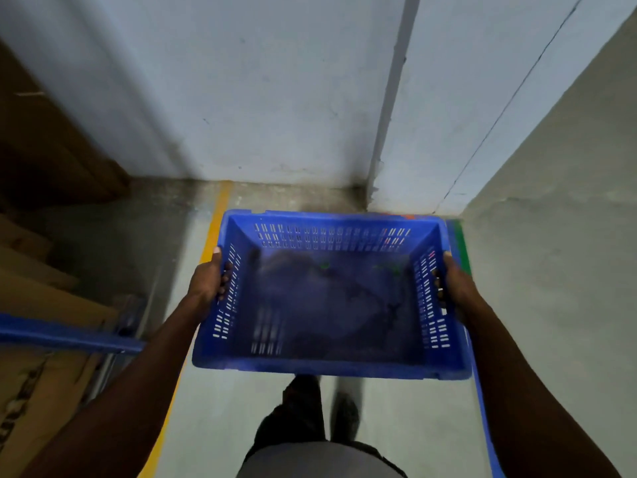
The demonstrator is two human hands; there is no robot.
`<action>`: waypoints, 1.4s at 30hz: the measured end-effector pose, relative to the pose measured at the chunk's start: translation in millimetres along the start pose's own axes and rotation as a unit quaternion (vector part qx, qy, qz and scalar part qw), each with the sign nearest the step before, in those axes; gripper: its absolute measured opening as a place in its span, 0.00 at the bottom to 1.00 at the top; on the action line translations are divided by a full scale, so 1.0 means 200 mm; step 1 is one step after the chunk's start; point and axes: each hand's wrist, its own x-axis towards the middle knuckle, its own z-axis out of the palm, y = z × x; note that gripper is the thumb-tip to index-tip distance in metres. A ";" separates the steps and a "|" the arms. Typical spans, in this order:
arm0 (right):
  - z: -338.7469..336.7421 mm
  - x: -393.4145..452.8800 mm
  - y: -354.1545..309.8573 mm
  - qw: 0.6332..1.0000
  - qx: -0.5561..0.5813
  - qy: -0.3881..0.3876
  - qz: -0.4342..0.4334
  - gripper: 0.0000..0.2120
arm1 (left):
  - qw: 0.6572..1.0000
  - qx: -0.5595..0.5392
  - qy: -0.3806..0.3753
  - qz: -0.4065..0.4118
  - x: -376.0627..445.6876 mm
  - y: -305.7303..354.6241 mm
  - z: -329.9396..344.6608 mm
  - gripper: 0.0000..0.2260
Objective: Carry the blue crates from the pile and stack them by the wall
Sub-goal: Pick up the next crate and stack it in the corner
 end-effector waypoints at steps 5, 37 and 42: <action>0.21 0.43 -0.17 1.000 0.001 0.004 0.026 0.26 | 0.999 0.003 -0.022 -0.040 0.56 0.09 0.14 0.27; 0.82 2.45 0.24 0.992 -0.109 -0.046 0.036 0.32 | 0.997 0.061 -0.025 0.029 2.30 -0.42 1.07 0.22; 0.83 2.44 0.23 0.991 -0.114 -0.060 0.028 0.30 | 0.999 0.038 -0.018 0.032 2.36 -0.41 1.09 0.20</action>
